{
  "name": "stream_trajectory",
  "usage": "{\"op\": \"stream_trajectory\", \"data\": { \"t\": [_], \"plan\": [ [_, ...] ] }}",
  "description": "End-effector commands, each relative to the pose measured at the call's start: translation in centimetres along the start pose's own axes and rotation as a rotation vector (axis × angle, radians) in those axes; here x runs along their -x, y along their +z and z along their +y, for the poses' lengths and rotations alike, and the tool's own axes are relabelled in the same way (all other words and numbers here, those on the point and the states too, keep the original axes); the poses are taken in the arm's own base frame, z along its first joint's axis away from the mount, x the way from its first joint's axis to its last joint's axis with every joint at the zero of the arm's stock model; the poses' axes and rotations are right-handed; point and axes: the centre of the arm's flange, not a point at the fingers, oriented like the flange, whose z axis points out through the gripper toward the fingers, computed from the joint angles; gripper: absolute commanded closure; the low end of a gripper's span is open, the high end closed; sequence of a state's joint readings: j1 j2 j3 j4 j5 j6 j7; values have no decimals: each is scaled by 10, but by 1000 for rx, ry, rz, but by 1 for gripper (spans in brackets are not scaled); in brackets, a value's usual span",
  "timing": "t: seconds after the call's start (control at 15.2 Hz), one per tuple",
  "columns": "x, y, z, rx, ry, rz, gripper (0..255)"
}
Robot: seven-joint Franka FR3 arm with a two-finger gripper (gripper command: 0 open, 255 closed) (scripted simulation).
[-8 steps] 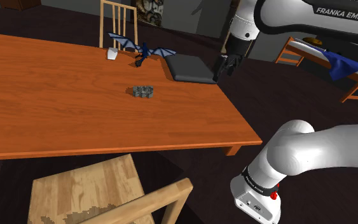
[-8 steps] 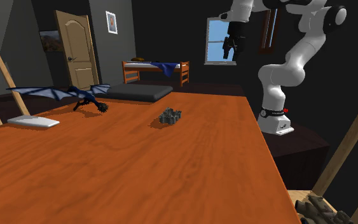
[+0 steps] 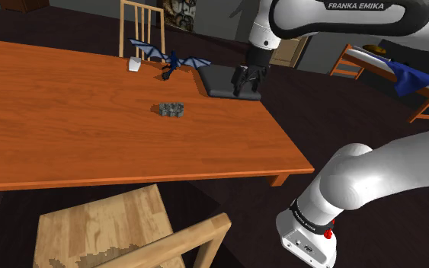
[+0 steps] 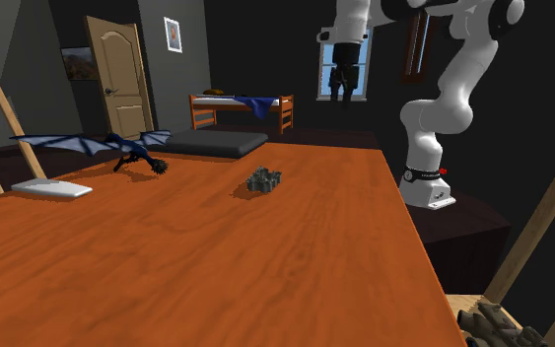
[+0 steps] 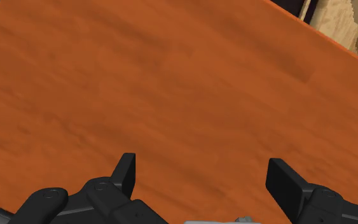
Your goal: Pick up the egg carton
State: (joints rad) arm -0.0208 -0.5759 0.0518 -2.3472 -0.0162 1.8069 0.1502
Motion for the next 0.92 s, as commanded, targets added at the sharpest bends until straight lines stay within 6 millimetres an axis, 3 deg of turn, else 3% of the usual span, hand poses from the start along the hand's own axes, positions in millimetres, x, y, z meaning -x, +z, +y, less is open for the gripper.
{"op": "stream_trajectory", "data": {
  "t": [0.0, 0.86],
  "plan": [
    [-27, 17, -5, -20, 16, -15, 0],
    [-180, 105, -38, -147, 109, -114, 0]
  ]
}}
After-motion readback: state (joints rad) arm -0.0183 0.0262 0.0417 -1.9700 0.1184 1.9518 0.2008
